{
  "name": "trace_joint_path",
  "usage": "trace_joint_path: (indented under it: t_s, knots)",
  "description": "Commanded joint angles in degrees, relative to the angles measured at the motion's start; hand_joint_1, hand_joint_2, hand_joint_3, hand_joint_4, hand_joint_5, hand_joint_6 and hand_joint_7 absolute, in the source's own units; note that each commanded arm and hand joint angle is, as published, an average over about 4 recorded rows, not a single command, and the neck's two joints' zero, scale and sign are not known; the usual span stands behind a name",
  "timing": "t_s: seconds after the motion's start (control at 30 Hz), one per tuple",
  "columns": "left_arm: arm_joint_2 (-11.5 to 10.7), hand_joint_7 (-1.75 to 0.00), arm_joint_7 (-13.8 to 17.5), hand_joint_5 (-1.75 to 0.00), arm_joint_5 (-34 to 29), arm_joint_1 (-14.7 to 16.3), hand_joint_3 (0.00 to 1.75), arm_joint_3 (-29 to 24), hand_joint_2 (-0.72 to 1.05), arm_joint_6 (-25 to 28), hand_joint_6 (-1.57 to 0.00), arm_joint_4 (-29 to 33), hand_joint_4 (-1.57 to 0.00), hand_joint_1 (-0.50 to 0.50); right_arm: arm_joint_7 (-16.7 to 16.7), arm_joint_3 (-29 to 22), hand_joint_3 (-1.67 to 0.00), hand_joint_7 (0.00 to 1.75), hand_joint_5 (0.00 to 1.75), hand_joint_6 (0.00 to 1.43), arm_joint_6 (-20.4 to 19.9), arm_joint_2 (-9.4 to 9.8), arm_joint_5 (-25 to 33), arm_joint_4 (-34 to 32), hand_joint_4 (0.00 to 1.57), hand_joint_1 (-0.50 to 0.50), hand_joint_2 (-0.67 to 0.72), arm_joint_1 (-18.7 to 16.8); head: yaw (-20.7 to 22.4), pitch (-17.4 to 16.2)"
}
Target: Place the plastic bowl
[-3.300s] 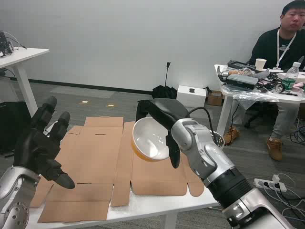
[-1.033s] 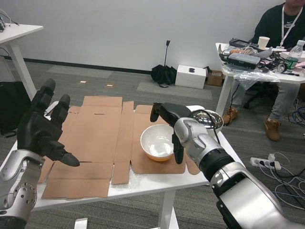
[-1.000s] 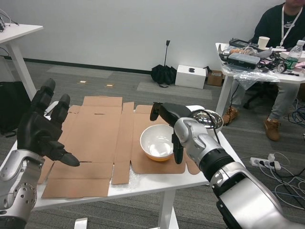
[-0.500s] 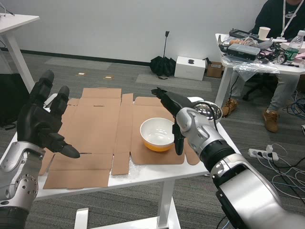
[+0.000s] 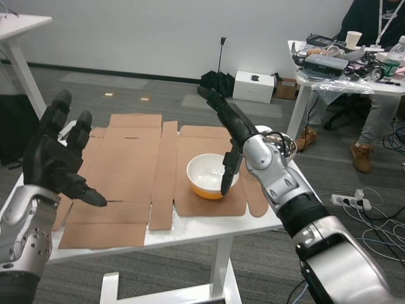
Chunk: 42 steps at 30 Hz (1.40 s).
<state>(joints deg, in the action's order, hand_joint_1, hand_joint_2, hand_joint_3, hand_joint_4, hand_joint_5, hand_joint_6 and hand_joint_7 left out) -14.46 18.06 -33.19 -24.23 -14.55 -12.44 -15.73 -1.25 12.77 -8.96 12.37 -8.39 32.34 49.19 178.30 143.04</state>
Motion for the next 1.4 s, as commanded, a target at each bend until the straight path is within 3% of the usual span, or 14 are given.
trace_joint_path:
  t_s: [0.03,0.13,0.33,0.7,0.83,1.13,1.4]
  knots:
    - [-0.2,0.00,-0.2,0.00,-0.4,0.4,0.09,-0.1,-0.37,-0.3,0.00,-0.2,0.00,-0.50,-1.7,-1.7,0.00,0.07,0.00,0.00,-5.0,1.97,8.2,-4.6,0.00,-0.46,0.72,-2.5,-0.8,0.0]
    - [-0.2,0.00,-0.2,0.00,-0.4,0.2,0.09,0.0,-0.37,-0.3,0.00,-0.2,0.00,-0.50,-3.8,-2.5,0.00,0.03,0.00,0.00,-10.0,3.14,14.1,-6.0,0.00,-0.46,0.72,-3.9,-1.5,0.1]
    - [-0.2,0.00,-0.2,0.00,-0.4,-0.2,0.09,0.0,-0.37,-0.3,0.00,0.2,0.00,-0.50,-5.6,-6.2,0.00,0.00,0.00,0.00,-15.9,4.06,18.0,-6.1,0.00,-0.46,0.72,-6.0,-2.5,0.8]
    - [-0.3,0.00,-0.6,0.00,-0.2,-0.5,0.09,-0.7,-0.37,-0.3,0.00,1.2,0.00,-0.50,-4.1,-11.9,0.00,0.00,0.00,0.00,-17.9,8.04,31.0,-9.9,0.00,-0.45,0.72,-12.1,-2.4,1.9]
    - [-0.4,0.00,-0.9,0.00,0.2,-1.7,0.09,-0.4,-0.41,-0.3,0.00,0.6,0.00,-0.50,-4.2,-14.0,0.00,0.00,0.00,0.00,-17.7,8.24,28.8,-13.8,0.00,-0.45,0.72,-14.5,-2.9,1.5]
    - [-0.1,0.00,-1.4,0.00,1.6,-3.0,0.09,-0.4,-0.37,-0.6,0.00,0.6,0.00,-0.50,-4.5,-13.5,0.00,0.00,0.00,0.00,-19.0,7.84,28.7,-14.8,0.00,-0.46,0.72,-14.7,-2.5,2.2]
    - [2.2,0.00,-2.1,0.00,2.7,-2.8,0.09,0.3,-0.37,-0.8,0.00,3.1,0.00,-0.50,-8.5,-13.2,0.00,0.00,0.00,0.00,-22.9,8.15,26.2,-14.8,0.00,-0.46,0.72,-14.7,-2.7,2.8]
